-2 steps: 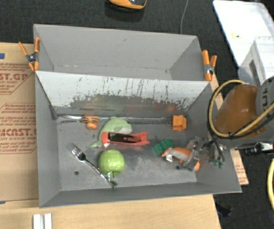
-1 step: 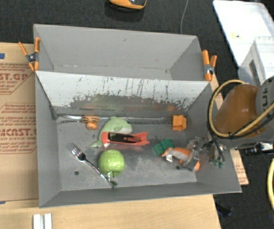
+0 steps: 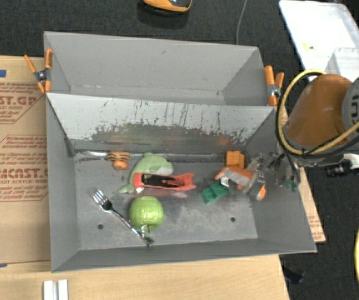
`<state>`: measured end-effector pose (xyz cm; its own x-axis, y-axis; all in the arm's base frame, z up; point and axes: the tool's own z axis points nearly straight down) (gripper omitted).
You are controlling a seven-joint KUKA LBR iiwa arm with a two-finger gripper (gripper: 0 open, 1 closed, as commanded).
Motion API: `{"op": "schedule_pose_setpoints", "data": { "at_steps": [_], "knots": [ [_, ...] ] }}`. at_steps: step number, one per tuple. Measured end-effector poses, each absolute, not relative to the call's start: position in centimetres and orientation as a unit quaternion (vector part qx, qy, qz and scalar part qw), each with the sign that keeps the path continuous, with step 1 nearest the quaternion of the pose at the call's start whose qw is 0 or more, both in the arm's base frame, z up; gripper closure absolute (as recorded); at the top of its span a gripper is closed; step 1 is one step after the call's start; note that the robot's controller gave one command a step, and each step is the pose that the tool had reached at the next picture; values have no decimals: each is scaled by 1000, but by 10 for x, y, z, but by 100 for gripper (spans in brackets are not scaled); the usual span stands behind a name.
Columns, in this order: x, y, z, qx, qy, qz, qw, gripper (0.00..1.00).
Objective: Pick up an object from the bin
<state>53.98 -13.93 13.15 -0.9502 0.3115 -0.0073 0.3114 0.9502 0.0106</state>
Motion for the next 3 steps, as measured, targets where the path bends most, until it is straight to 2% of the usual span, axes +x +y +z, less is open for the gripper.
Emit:
{"op": "schedule_pose_setpoints", "data": {
  "at_steps": [1,2,3],
  "knots": [
    [559,-140,205,164,986,5,1,100],
    [577,-126,181,121,993,5,4,100],
    [560,-107,166,250,968,5,4,100]
  ]
}}
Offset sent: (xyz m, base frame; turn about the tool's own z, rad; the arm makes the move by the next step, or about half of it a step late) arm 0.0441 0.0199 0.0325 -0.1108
